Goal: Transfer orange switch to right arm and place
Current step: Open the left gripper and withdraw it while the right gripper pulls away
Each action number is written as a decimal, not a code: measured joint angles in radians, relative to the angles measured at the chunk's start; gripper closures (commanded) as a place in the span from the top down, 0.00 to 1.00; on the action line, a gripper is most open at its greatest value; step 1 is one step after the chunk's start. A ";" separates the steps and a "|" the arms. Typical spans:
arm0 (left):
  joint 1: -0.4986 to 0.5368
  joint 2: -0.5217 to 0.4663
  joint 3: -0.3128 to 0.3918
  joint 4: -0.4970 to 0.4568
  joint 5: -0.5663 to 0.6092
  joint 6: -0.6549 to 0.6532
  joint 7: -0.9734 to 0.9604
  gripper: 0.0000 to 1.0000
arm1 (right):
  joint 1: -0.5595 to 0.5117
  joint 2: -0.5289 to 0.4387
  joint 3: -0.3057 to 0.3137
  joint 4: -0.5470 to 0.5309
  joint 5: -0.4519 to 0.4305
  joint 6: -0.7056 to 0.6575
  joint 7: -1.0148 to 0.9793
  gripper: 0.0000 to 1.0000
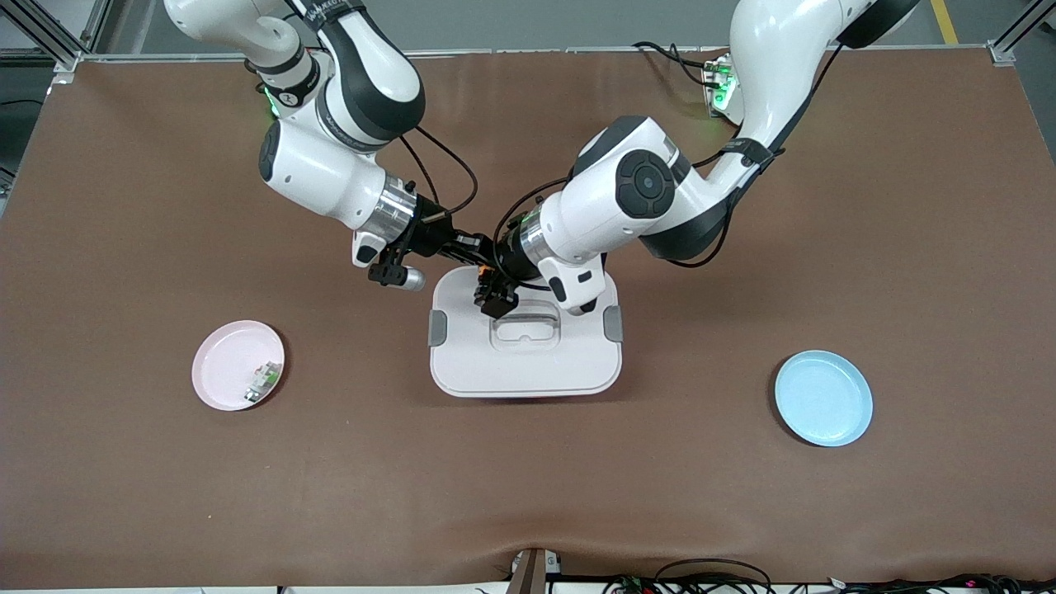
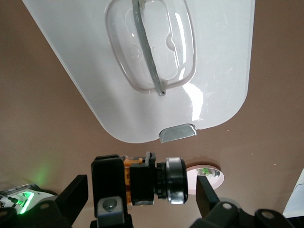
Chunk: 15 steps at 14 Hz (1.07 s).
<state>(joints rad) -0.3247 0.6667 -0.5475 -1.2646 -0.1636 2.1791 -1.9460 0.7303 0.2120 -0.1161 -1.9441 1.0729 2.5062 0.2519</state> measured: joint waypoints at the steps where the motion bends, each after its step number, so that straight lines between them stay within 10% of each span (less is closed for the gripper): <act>1: 0.000 0.000 0.000 0.001 0.000 0.000 0.000 1.00 | 0.000 0.000 0.000 0.000 0.000 0.000 0.000 0.00; 11: 0.053 -0.113 0.005 0.014 0.213 -0.261 0.059 1.00 | -0.017 -0.001 -0.023 0.006 -0.022 -0.019 -0.105 0.00; 15: 0.140 -0.188 0.006 0.016 0.257 -0.379 0.289 1.00 | -0.129 -0.032 -0.028 0.013 -0.245 -0.200 -0.160 0.00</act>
<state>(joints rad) -0.1844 0.4788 -0.5410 -1.2481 0.0929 1.7999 -1.6570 0.6008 0.1796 -0.1441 -1.9310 0.8282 2.3065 0.0914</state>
